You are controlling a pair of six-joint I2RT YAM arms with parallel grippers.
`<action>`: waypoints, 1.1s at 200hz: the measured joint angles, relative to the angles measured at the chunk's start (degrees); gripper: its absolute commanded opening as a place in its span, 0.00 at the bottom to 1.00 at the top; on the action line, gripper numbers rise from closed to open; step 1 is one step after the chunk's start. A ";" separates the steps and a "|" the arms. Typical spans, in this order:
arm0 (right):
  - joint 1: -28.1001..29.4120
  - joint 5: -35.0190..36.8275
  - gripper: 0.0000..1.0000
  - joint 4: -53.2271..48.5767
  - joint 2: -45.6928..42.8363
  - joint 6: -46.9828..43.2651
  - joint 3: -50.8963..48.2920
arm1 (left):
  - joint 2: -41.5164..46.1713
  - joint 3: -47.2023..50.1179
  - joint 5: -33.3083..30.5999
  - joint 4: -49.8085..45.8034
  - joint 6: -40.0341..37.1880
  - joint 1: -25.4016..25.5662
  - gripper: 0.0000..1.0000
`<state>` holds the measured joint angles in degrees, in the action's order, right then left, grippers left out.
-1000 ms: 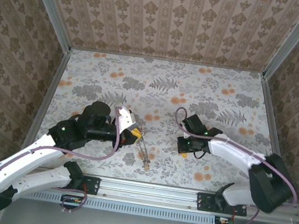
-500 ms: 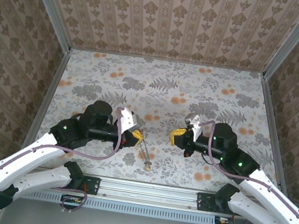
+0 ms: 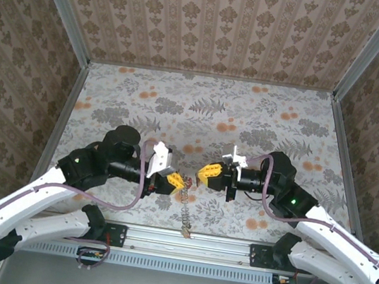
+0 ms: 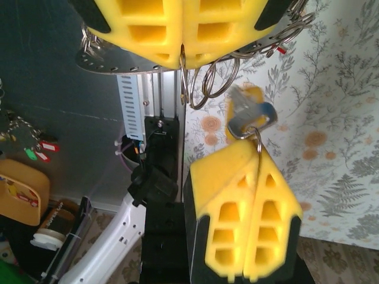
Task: Put the keys on the keyring
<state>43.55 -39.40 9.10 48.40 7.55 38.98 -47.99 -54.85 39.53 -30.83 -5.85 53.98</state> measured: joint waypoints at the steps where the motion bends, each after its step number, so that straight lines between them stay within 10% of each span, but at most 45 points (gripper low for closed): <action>1: 0.04 -0.02 0.00 0.07 0.00 -0.02 0.02 | -0.07 0.00 0.04 -0.04 -0.02 0.00 0.00; 220: 5.66 0.59 0.00 1.03 -0.28 -1.66 0.42 | -3.08 -1.84 3.61 -1.29 -1.97 -2.75 0.00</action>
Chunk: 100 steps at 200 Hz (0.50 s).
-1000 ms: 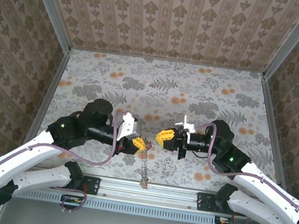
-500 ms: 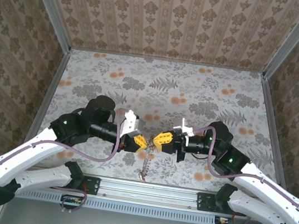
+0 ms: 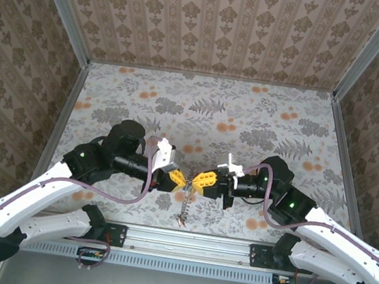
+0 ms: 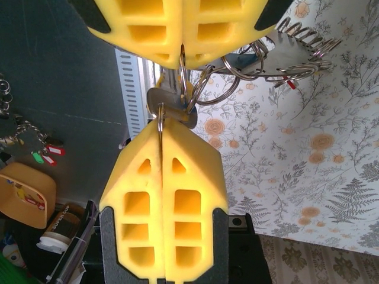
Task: Put the keys on the keyring
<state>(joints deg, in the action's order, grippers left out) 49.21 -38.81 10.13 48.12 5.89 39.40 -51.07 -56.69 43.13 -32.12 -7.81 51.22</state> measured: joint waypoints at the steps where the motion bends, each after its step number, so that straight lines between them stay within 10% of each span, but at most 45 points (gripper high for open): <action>1: 0.00 0.04 0.00 0.00 0.00 0.00 0.00 | 0.00 0.00 0.00 0.00 0.02 0.00 0.00; 100: 0.26 2.60 0.00 3.89 0.39 0.28 -0.39 | 0.02 0.00 0.20 0.02 0.00 -0.02 0.00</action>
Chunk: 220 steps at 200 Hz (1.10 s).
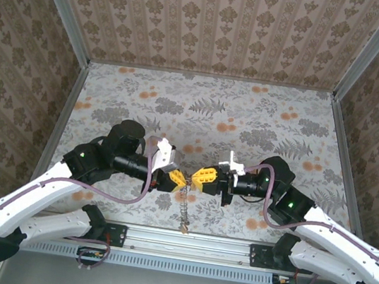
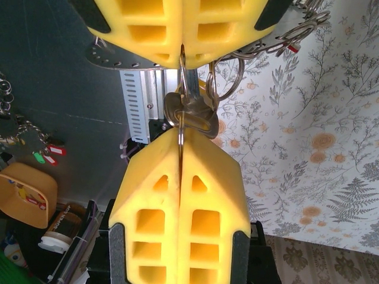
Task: Put the keys on the keyring
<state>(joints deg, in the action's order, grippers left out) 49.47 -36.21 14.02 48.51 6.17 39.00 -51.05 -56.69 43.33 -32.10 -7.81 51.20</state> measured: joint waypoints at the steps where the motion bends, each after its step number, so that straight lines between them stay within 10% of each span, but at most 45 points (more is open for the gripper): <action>1: -0.02 -0.02 0.00 0.00 0.00 0.00 0.00 | 0.00 0.00 0.00 0.00 0.00 0.00 0.00; 220: 0.48 -2.01 0.00 -3.23 2.23 -1.11 1.88 | 0.11 0.02 0.39 -0.07 0.00 -0.37 0.00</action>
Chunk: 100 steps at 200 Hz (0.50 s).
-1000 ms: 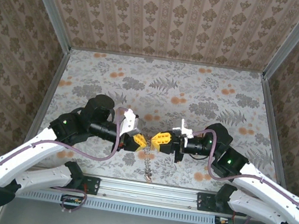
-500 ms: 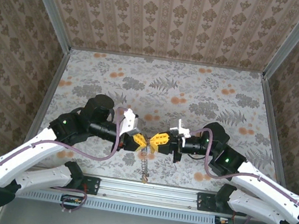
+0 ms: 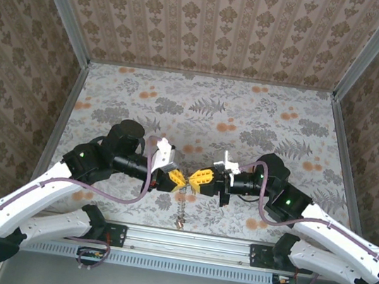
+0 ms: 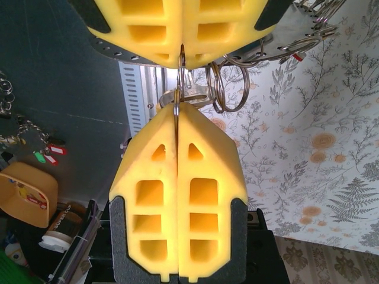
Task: Put the keys on the keyring
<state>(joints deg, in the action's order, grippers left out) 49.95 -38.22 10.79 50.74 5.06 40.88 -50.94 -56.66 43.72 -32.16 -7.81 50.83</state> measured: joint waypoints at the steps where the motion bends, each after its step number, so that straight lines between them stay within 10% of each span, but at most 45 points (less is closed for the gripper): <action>1: 0.00 0.02 0.00 -0.07 0.00 -0.04 0.02 | 0.00 0.00 0.00 0.00 0.02 0.00 0.00; 100: 0.74 0.02 0.00 -7.87 -1.53 -5.70 2.60 | -0.44 0.00 2.67 0.94 0.09 -0.31 0.00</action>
<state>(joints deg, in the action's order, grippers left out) 50.70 -38.20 2.92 49.21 -0.64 43.48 -51.37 -56.66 46.39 -31.22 -7.73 50.52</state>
